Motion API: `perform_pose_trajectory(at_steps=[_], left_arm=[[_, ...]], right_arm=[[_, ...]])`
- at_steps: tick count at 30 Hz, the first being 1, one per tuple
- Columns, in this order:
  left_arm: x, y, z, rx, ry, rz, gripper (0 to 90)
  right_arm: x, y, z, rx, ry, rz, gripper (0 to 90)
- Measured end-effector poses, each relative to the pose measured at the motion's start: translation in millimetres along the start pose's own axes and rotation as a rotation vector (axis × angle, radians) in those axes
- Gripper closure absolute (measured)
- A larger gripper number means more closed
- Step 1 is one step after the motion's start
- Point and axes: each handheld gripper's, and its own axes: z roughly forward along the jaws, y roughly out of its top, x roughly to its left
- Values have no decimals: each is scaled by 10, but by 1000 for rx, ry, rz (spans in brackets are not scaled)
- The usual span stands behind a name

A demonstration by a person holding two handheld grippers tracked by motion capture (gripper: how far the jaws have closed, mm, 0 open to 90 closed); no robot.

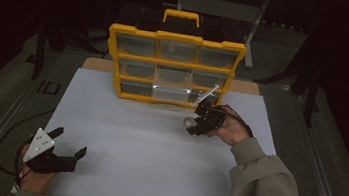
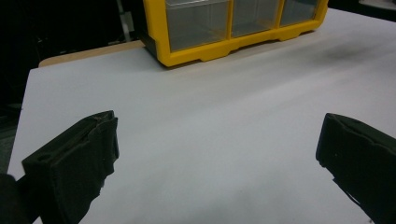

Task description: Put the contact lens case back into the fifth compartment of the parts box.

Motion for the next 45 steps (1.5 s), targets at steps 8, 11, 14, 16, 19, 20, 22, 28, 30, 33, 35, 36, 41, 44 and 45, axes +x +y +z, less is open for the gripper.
perform_pose_trajectory(at_steps=[8, 11, 14, 16, 19, 20, 22, 28, 30, 33, 35, 36, 41, 44, 45], left_arm=[[1, 0, -1, 0, 2, 1, 0], [0, 0, -2, -1, 1, 2, 0], [0, -1, 0, 0, 2, 1, 0], [-1, 0, 1, -1, 1, 1, 0], [-3, -1, 2, 0, 2, 1, 0], [-3, -1, 2, -1, 1, 1, 0], [-2, -1, 2, 0, 1, 2, 0], [-3, -1, 1, -1, 1, 2, 0], [-2, -2, 3, 0, 1, 3, 0], [-1, -2, 3, 0, 1, 2, 0], [-1, -3, 4, 2, 1, 3, 0], [-1, -3, 5, 2, 1, 3, 0], [-1, -4, 8, 6, 3, 4, 0], [-3, -3, 7, 5, 3, 5, 0], [-3, -3, 7, 5, 3, 6, 0]], right_arm=[[-27, 39, -112, -15, -8, 16, 486], [-37, 56, -148, -18, -12, 17, 486], [-43, 66, -168, -21, -15, 15, 486], [-54, 82, -204, -23, -20, 16, 486], [-69, 105, -249, -29, -25, 20, 486], [-75, 112, -261, -33, -29, 19, 486], [-84, 127, -282, -34, -34, 17, 487], [-113, 169, -350, -38, -45, 16, 487], [-127, 183, -382, -45, -49, 19, 486], [-153, 204, -432, -52, -54, 24, 486], [-169, 219, -461, -55, -59, 27, 486], [-173, 227, -475, -52, -60, 32, 487], [-203, 256, -535, -50, -72, 26, 487], [-213, 264, -557, -46, -77, 29, 486], [-232, 273, -579, -45, -82, 29, 487]])
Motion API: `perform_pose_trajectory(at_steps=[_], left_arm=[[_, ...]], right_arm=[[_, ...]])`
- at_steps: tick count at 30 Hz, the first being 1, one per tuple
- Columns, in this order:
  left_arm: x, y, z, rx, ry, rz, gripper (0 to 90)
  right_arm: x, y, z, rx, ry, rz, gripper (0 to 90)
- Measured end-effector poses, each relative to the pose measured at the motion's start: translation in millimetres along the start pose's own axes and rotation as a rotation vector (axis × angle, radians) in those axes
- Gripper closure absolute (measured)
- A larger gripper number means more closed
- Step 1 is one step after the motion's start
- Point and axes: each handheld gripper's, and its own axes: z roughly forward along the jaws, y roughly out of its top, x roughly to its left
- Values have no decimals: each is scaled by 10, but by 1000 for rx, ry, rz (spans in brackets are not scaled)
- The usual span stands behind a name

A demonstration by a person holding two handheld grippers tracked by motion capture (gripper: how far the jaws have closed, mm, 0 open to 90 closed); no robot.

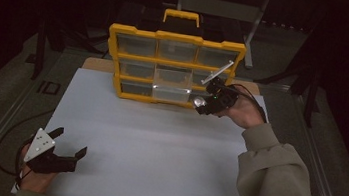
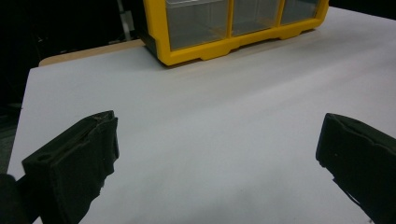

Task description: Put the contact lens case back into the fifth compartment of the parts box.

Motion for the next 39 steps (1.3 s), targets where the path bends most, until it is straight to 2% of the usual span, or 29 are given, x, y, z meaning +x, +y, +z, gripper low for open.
perform_pose_trajectory(at_steps=[26, 39], left_arm=[[-6, -2, 10, 0, 0, 3, 0], [-4, -1, 14, -1, -5, 3, 0]], right_arm=[[-270, 186, -348, -46, -54, 46, 487], [-281, 269, -378, -68, -58, 51, 486]])
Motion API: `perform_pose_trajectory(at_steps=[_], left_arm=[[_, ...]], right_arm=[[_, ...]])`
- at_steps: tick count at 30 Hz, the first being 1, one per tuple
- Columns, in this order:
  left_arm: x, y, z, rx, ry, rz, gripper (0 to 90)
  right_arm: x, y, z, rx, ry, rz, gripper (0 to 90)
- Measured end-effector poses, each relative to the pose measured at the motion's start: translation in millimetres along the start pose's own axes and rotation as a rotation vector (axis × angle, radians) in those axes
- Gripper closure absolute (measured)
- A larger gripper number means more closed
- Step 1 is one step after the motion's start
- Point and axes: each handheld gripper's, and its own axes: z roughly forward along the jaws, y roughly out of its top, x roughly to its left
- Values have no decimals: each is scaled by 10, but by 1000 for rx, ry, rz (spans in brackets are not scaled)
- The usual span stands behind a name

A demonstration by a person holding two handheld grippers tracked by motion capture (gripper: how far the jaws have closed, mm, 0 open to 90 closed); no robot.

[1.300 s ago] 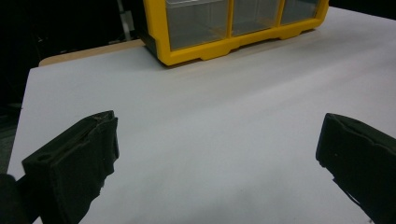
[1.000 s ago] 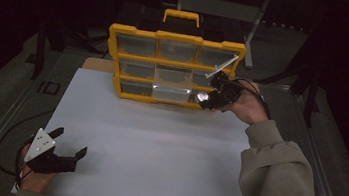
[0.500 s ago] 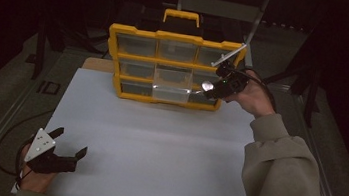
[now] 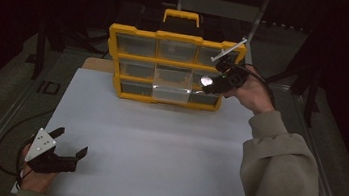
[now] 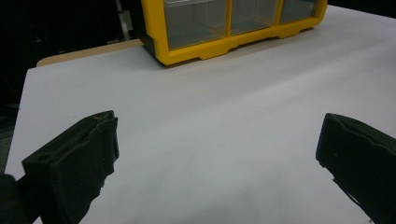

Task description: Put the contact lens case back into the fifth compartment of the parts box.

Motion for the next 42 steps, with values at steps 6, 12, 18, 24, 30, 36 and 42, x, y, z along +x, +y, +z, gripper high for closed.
perform_pose_trajectory(at_steps=[6, 12, 18, 24, 30, 36, 42], left_arm=[[3, -3, -2, 0, 1, -1, 0], [-1, -5, 2, 5, 0, 1, 0], [1, -5, 2, 5, 0, 0, 0], [-5, -5, 5, 6, -1, 1, 0], [-2, -5, 6, 6, -2, 2, 0], [-4, -1, 20, 6, -5, 1, 0], [-8, -2, 33, 11, -7, 10, 0]], right_arm=[[-10, 44, -3, -10, 4, 9, 487], [22, 122, 7, -28, 12, 6, 487], [66, 229, 20, -44, 16, -5, 487], [95, 286, 59, -51, 21, -6, 486], [103, 321, 104, -58, 28, -6, 486], [110, 348, 147, -62, 34, 6, 486], [123, 373, 179, -73, 36, 8, 486]])
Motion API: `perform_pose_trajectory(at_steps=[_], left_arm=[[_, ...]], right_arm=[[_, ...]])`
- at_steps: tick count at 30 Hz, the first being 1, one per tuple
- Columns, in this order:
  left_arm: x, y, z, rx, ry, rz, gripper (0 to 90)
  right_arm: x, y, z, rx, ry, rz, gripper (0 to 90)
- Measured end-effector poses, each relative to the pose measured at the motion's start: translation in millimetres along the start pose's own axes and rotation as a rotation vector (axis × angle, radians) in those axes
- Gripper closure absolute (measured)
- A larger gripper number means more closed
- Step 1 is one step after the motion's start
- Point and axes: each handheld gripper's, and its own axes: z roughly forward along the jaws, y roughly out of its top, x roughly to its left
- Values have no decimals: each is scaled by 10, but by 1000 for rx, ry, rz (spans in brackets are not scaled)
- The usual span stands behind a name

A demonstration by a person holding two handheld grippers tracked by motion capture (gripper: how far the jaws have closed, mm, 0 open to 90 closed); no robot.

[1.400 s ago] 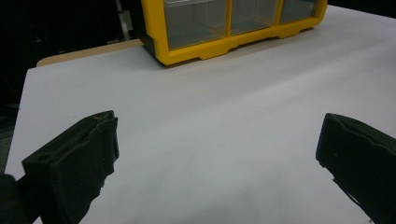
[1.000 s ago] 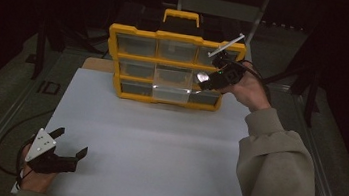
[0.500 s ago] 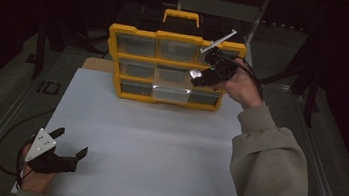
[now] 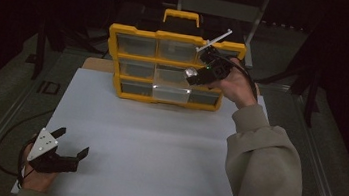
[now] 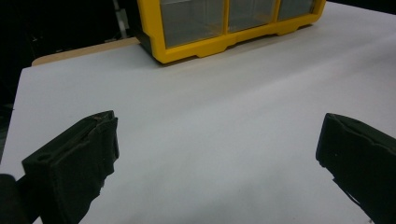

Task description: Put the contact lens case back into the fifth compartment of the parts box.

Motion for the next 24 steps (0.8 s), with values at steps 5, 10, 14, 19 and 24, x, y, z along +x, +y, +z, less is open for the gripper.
perform_pose_trajectory(at_steps=[5, 10, 14, 19, 24], left_arm=[[-1, 0, -1, 0, 1, 0, 0], [-1, 1, -4, -2, 0, 0, 0], [-1, 1, -6, -3, 0, -1, 0], [0, 0, -6, -2, 0, 1, 0], [-1, -1, -3, -2, 0, 0, 0]], right_arm=[[28, 31, 37, -11, 2, 4, 486], [60, 58, 85, -5, 3, -2, 486], [100, 99, 133, -9, -1, -2, 485], [141, 130, 185, -9, -1, -7, 485], [166, 162, 250, 0, -9, -7, 485]])
